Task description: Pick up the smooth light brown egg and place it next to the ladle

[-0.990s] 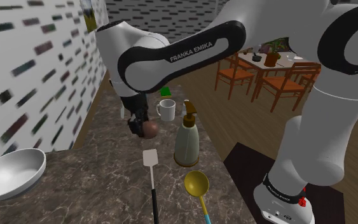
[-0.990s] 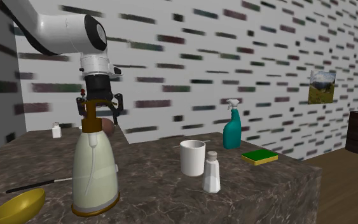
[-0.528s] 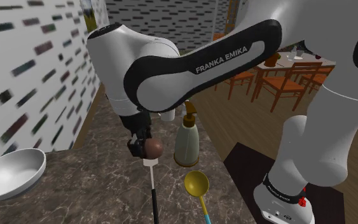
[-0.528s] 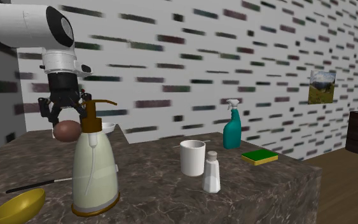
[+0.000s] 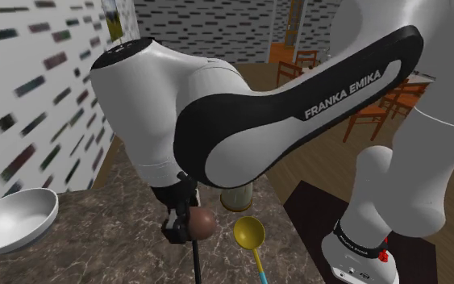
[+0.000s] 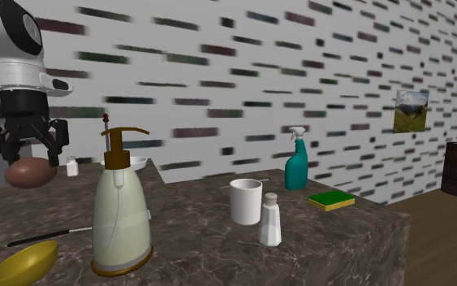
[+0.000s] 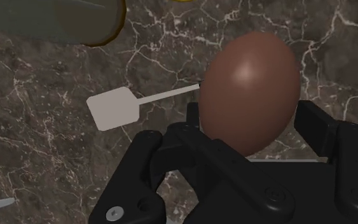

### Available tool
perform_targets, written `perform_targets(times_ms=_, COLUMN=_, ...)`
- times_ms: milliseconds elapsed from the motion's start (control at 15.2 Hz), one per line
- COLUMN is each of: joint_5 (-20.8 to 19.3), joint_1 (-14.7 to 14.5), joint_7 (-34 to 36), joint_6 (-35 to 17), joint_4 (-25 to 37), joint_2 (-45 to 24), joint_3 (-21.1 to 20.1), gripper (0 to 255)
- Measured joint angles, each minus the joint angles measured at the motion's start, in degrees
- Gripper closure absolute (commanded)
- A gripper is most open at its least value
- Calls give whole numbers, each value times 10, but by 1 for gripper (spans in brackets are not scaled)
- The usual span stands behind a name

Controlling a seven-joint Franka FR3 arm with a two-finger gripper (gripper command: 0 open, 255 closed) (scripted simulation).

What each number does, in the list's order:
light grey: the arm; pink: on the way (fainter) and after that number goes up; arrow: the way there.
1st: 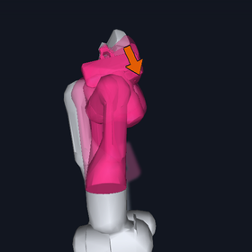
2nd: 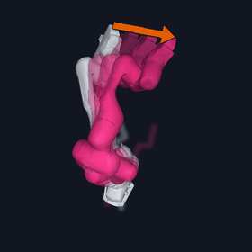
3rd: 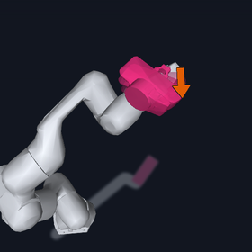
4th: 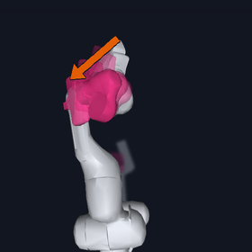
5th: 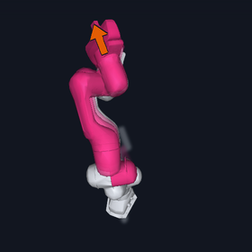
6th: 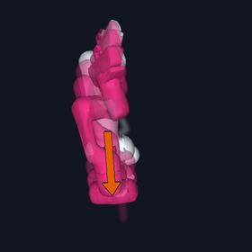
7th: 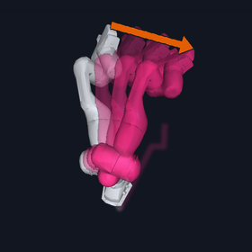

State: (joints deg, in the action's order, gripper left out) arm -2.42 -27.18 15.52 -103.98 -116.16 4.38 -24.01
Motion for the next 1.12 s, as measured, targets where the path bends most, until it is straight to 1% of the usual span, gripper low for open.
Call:
perform_targets(times_ms=396, joint_5=15, joint_1=-40, joint_7=80, joint_6=9, joint_4=7, joint_2=-2, joint_3=-45, gripper=255)
perform_targets(times_ms=858, joint_5=14, joint_1=-88, joint_7=184, joint_6=14, joint_4=41, joint_2=-39, joint_3=-100, gripper=255)
perform_targets(times_ms=1122, joint_5=9, joint_1=-98, joint_7=209, joint_6=-4, joint_4=34, joint_2=-53, joint_3=-111, gripper=255)
